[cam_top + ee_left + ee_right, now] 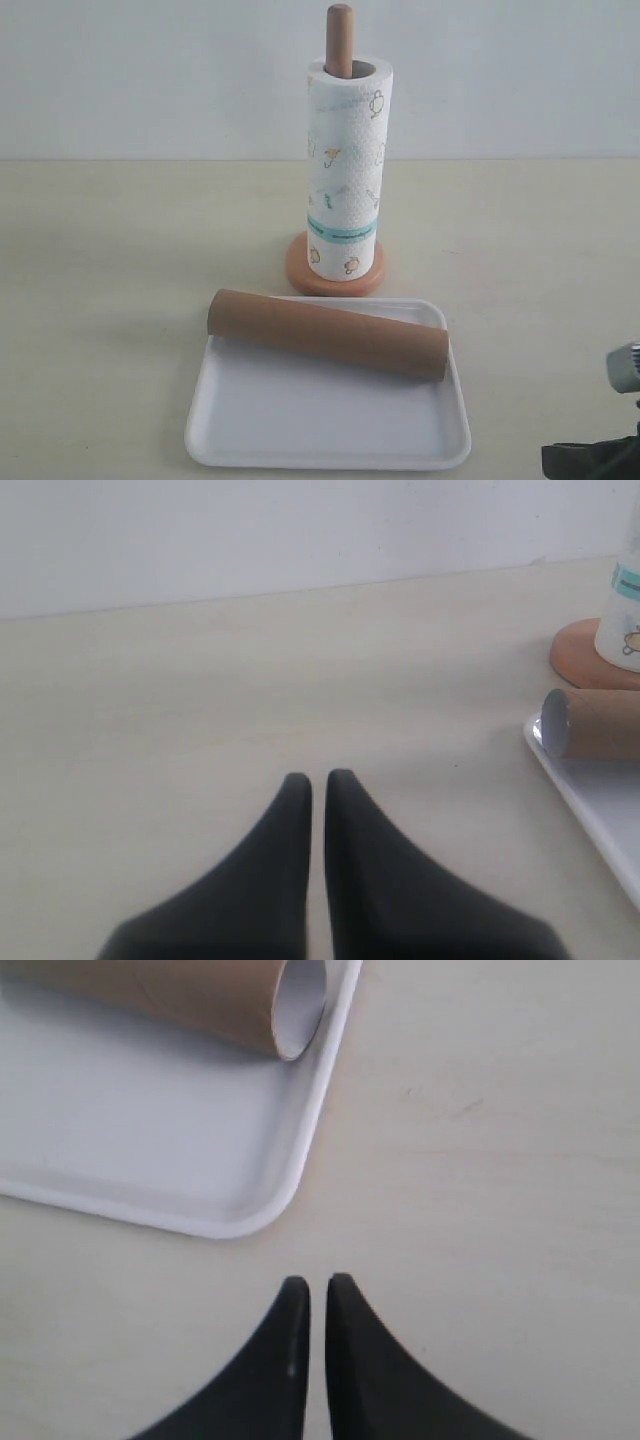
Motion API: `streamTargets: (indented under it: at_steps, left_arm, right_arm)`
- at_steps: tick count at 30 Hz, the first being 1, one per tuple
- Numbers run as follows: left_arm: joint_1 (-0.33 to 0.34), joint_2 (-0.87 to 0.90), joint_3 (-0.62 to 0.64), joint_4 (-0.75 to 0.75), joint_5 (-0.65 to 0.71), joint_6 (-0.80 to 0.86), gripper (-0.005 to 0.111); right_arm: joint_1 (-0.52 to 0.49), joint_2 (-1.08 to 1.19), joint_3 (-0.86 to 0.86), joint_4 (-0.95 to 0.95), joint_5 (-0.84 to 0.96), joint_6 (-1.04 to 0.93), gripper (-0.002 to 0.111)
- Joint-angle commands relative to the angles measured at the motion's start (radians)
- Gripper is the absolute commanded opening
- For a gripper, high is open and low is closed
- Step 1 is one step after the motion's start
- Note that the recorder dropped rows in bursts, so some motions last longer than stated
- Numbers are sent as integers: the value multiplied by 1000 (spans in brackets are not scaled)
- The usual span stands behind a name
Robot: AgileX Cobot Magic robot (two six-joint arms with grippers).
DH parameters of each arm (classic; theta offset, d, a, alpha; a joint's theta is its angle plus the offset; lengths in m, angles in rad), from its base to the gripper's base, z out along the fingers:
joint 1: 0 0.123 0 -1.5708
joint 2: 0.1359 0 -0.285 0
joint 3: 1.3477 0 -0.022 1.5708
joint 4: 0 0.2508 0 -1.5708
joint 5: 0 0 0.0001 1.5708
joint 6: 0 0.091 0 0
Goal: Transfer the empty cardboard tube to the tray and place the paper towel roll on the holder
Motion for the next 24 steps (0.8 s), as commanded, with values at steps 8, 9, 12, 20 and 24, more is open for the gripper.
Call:
streamTargets:
  at_steps: [8, 9, 12, 20, 24]
  left_arm:
    - [1, -4, 4, -7, -2, -6, 4]
    - [1, -4, 4, -7, -2, -6, 4]
    - [1, -4, 4, -7, -2, -6, 4]
    - [1, -4, 4, -7, -2, -6, 4]
    - [1, -4, 4, -7, -5, -6, 4]
  right_arm:
    - [-1, -471, 95, -9, -87, -148, 5]
    - [-1, -510, 95, -9, -93, -172, 5]
    - [-2, -620, 95, -9, -90, -262, 5]
    - [-160, -966, 95, -9, 100, -427, 5]
    - [-296, -969, 95, -16, 146, -468, 5]
